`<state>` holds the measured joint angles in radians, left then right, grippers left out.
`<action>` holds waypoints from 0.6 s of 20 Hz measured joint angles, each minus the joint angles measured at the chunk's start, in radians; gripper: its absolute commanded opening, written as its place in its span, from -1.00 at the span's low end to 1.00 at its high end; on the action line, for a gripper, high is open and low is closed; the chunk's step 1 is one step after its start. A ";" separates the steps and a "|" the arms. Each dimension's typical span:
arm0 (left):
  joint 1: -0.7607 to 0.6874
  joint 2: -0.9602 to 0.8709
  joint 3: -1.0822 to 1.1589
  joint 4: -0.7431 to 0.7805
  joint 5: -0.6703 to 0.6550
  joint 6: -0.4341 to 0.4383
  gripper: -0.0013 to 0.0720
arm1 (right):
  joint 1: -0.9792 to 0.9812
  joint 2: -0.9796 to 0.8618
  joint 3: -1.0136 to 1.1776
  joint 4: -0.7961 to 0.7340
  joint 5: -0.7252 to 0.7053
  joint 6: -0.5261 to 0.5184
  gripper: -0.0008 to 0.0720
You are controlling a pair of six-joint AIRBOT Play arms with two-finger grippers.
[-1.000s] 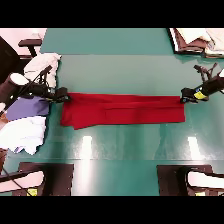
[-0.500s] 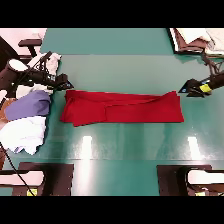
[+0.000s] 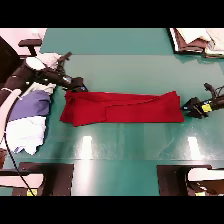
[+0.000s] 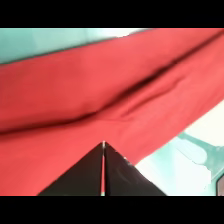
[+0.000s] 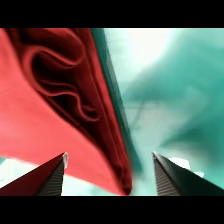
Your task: Fold the shirts.
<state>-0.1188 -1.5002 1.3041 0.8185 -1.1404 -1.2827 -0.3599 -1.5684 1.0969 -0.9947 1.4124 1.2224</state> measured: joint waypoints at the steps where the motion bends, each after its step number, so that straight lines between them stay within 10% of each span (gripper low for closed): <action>1: -0.031 -0.006 0.000 0.000 0.015 -0.008 -0.89 | 0.003 -0.010 -0.014 0.038 -0.013 -0.013 0.50; 5: -0.149 -0.050 0.006 0.008 0.098 -0.051 -0.89 | 0.050 -0.051 -0.014 0.093 -0.080 -0.044 -0.93; 12: -0.315 -0.234 0.164 0.010 0.167 -0.107 -0.89 | 0.168 0.071 0.131 0.123 -0.055 -0.039 -0.93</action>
<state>-0.4335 -1.7340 1.4685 0.8284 -0.9737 -1.3895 -0.1917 -1.4979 1.2278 -0.8719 1.3571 1.1839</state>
